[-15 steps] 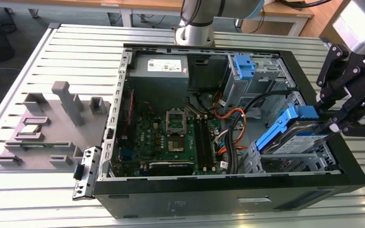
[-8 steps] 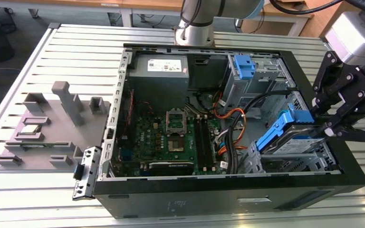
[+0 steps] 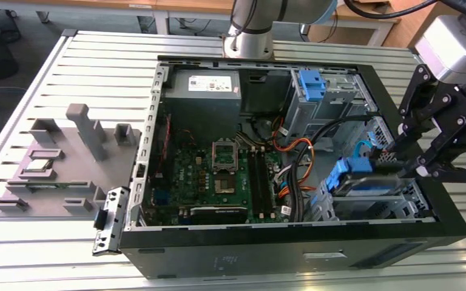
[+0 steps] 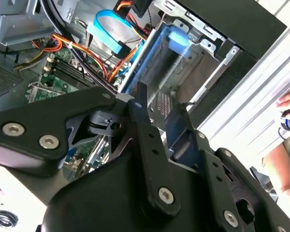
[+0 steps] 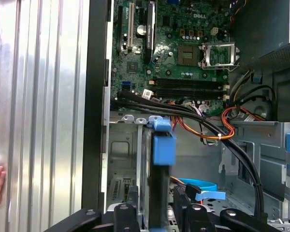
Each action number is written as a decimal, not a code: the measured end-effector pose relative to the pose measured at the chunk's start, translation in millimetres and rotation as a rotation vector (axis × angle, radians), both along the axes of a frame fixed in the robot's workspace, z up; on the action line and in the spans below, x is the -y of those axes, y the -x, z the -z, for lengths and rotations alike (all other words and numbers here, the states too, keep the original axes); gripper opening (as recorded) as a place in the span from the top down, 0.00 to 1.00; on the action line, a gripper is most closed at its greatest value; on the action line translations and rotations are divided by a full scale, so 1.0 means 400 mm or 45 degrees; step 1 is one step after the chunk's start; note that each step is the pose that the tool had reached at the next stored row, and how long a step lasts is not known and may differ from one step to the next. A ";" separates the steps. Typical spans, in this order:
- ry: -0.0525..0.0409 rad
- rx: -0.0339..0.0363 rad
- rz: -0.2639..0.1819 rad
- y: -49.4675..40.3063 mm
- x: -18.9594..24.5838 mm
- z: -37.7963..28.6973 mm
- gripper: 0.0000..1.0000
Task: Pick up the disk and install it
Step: 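Insert the disk into the insertion slot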
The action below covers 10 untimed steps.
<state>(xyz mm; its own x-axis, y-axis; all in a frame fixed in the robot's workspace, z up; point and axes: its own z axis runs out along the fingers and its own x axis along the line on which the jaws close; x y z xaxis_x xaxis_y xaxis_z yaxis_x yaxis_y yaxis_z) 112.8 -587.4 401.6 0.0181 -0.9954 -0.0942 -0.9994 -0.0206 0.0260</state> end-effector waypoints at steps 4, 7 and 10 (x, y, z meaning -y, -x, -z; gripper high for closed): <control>0.000 0.0000 0.000 0.000 0.000 0.000 0.58; 0.000 0.0037 0.000 0.002 0.000 0.004 0.58; 0.000 0.0120 0.000 0.005 0.000 0.016 0.58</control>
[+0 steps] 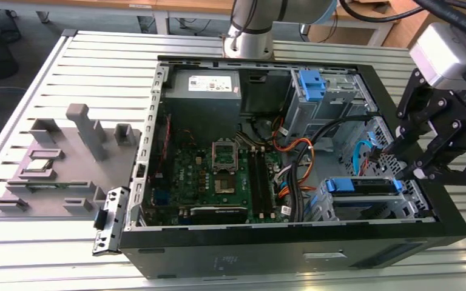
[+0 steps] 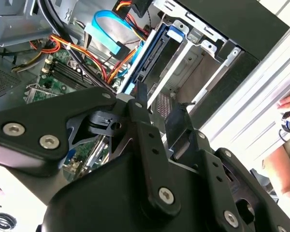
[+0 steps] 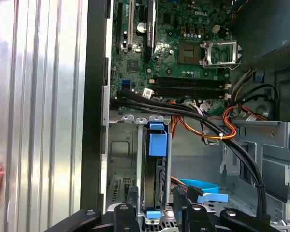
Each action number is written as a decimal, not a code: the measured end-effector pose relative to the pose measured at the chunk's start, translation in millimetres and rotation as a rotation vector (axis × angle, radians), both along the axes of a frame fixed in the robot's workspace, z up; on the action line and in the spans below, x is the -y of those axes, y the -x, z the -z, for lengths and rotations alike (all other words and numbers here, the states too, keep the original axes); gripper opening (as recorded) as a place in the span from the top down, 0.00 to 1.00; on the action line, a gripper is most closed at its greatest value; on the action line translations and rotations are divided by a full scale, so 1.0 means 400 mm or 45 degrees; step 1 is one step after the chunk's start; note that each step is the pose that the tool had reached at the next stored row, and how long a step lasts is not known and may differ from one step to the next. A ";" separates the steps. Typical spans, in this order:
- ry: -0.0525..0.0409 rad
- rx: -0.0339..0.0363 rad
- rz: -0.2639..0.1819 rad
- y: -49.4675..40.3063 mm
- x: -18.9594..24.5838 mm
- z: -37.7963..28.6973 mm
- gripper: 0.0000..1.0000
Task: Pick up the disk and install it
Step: 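Insert the disk into the insertion slot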
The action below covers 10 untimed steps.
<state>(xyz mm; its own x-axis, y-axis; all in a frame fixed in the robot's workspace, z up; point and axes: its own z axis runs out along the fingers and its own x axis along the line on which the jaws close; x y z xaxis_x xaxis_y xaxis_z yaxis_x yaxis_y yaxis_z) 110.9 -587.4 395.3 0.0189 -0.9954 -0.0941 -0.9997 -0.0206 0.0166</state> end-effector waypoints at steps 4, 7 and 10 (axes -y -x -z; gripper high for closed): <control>0.000 0.0060 0.000 0.006 0.000 0.018 0.58; 0.000 0.0088 0.000 0.010 0.000 0.032 0.58; 0.000 0.0115 0.000 0.013 -0.002 0.045 0.58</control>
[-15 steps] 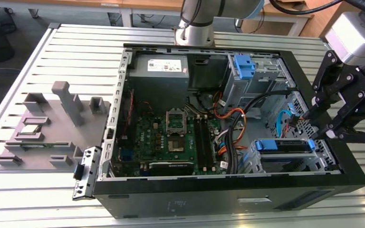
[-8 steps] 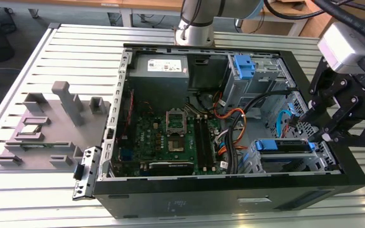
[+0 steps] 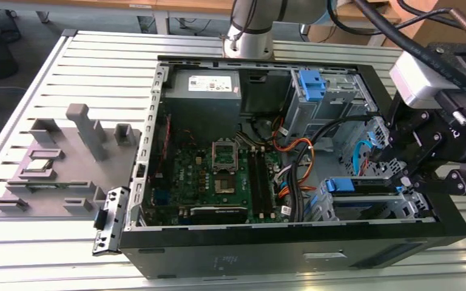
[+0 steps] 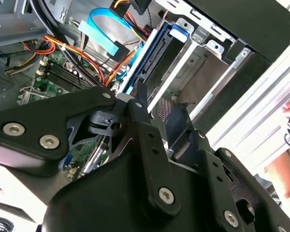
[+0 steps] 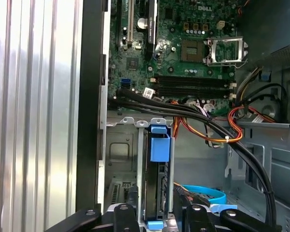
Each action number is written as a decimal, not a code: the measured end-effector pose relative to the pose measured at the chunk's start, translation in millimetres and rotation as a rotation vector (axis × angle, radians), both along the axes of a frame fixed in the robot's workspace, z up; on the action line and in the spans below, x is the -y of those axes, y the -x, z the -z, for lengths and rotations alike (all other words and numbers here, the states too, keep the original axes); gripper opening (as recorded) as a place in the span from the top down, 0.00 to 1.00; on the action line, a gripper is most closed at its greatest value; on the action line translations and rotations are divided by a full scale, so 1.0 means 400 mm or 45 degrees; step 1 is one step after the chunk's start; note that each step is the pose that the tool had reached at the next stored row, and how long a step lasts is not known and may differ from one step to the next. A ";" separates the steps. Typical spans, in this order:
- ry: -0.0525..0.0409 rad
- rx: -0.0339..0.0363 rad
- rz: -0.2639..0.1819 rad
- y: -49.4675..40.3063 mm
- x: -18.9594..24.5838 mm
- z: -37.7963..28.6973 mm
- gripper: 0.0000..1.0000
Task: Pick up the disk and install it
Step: 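Insert the disk into the insertion slot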
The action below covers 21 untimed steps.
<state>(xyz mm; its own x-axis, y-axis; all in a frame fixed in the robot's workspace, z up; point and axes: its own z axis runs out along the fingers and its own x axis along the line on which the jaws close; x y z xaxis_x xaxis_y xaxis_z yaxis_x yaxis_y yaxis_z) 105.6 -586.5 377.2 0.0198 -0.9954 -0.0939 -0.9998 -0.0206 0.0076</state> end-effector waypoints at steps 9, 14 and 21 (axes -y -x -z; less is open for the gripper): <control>0.000 0.0098 0.000 0.005 -0.006 0.030 0.58; 0.000 0.0100 0.008 0.006 -0.006 0.034 0.58; 0.000 0.0107 0.008 0.011 -0.006 0.035 0.58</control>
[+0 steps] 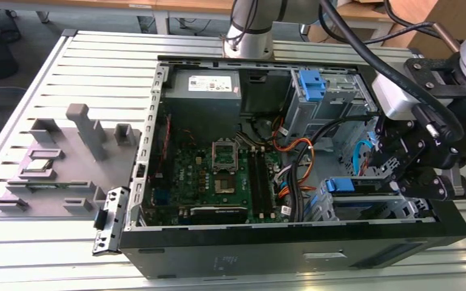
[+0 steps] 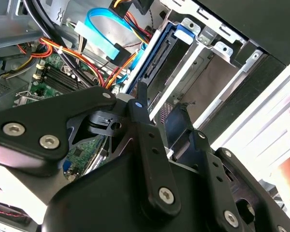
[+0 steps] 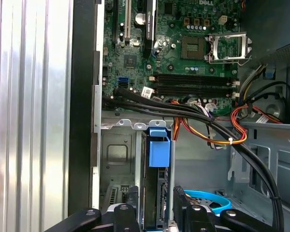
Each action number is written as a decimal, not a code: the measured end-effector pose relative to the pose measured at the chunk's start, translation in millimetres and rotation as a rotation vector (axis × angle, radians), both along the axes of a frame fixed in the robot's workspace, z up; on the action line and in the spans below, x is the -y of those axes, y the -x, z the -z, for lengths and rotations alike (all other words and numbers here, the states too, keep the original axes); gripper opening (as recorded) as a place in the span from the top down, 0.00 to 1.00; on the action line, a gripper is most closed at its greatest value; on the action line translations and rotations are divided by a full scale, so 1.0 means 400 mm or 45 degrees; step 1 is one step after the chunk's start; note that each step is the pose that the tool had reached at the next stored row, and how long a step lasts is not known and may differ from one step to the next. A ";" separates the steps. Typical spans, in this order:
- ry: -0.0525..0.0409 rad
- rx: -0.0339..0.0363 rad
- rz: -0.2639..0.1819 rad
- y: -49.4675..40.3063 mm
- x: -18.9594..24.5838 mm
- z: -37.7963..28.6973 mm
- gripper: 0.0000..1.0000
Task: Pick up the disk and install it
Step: 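Insert the disk into the insertion slot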
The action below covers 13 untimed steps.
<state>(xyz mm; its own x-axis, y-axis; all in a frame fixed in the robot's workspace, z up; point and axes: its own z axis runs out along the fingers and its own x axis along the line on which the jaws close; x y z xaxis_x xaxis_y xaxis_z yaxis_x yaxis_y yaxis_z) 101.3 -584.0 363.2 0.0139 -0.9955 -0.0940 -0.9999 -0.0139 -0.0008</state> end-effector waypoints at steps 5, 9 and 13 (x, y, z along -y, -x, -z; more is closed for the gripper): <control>0.000 0.0011 0.000 0.004 0.000 0.004 0.58; 0.000 0.0011 0.000 0.004 -0.008 0.005 0.58; 0.000 0.0011 0.003 0.004 -0.011 0.005 0.58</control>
